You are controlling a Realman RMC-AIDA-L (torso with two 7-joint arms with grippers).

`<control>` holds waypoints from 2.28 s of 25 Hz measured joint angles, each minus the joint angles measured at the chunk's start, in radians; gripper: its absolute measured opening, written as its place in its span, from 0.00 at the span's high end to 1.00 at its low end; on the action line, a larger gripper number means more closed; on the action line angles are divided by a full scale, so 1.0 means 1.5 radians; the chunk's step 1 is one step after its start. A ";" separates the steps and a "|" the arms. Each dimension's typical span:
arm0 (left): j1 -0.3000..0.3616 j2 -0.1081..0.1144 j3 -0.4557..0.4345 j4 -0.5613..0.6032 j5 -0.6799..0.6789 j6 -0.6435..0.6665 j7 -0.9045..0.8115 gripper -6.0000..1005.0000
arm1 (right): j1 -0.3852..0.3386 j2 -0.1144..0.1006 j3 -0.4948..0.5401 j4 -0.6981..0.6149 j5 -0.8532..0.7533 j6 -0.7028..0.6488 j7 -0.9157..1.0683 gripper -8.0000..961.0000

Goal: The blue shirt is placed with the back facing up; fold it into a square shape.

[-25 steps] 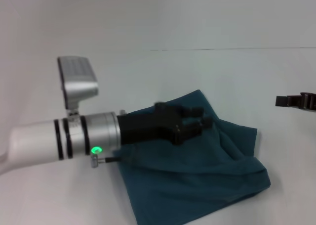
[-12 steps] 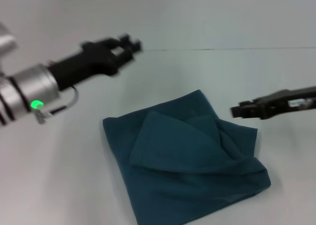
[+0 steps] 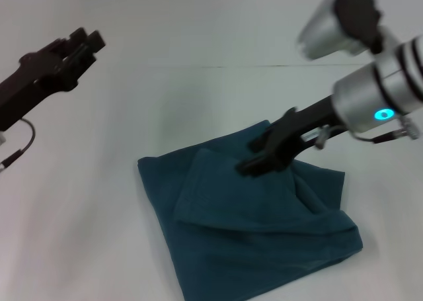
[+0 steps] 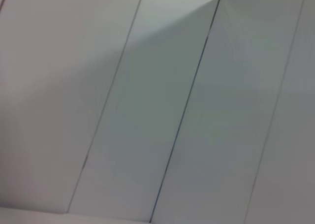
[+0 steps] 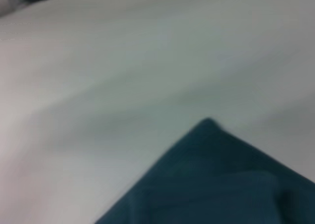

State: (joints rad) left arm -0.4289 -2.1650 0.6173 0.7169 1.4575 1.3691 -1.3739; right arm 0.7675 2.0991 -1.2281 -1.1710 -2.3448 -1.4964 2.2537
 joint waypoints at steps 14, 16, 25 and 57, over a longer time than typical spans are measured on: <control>0.053 -0.003 -0.010 -0.013 0.002 0.003 0.063 0.64 | 0.072 0.007 -0.216 0.007 -0.001 0.045 0.096 0.42; 0.057 -0.004 -0.014 -0.016 0.001 0.004 0.073 0.64 | 0.073 0.007 -0.236 0.009 -0.001 0.050 0.105 0.42; 0.066 -0.001 -0.072 -0.044 0.005 0.031 0.106 0.64 | 0.076 0.010 -0.298 0.029 0.004 0.068 0.139 0.42; 0.059 -0.001 -0.072 -0.049 0.008 0.034 0.133 0.64 | 0.152 0.009 -0.382 0.182 -0.052 0.213 0.173 0.56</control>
State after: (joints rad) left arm -0.3410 -2.1659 0.5093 0.6428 1.4696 1.4196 -1.1741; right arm 0.9958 2.1122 -1.8011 -0.8983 -2.4225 -1.1772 2.5132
